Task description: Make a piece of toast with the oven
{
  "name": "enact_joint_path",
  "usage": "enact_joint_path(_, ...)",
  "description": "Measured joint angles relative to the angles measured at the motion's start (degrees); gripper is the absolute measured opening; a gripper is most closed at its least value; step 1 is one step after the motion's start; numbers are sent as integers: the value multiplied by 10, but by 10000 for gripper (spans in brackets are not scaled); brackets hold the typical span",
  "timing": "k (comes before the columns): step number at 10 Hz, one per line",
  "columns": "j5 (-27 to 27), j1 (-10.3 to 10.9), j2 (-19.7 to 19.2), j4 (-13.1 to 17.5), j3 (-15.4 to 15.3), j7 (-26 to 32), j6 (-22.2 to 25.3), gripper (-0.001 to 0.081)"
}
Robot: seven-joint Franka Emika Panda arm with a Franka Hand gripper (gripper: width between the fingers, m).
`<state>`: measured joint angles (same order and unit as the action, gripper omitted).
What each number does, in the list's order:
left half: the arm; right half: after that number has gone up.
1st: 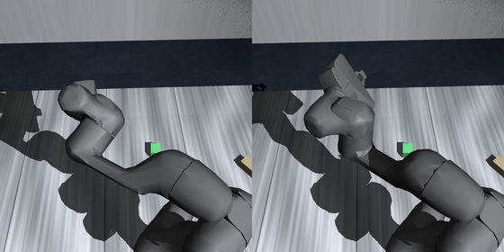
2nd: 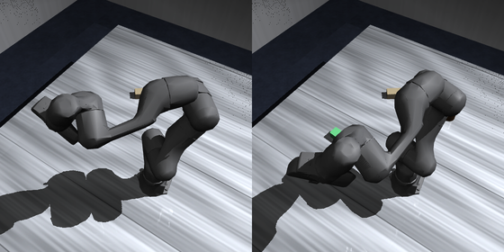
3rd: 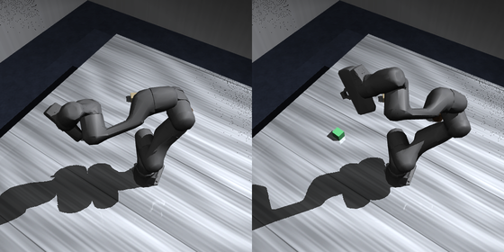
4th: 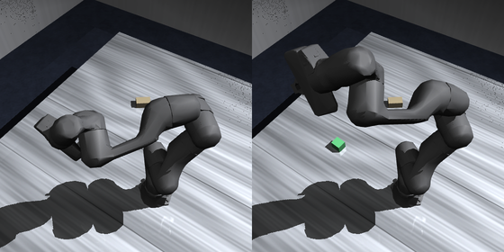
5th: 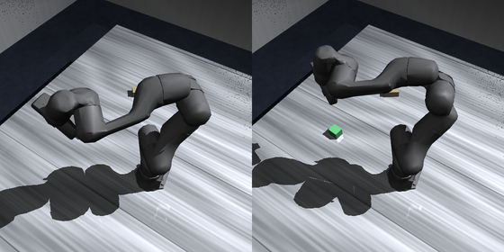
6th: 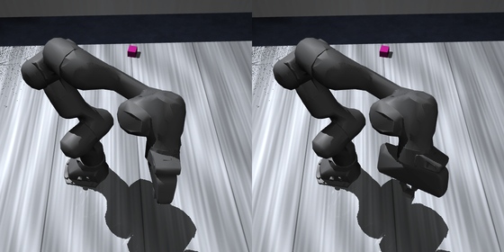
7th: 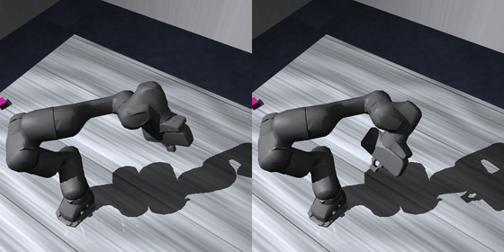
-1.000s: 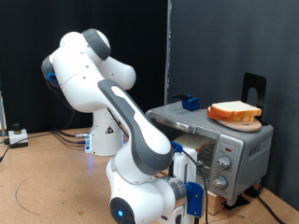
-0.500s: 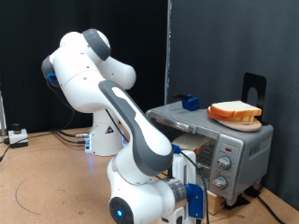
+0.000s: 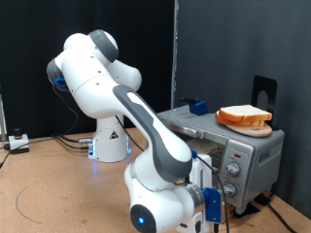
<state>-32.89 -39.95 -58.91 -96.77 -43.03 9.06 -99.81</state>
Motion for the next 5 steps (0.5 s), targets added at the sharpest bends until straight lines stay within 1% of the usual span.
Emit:
enact_joint_path(3, -12, 14, 0, -7, -5, 7, -43, 809)
enact_joint_path(5, -19, 18, -1, -6, -6, 7, -54, 809)
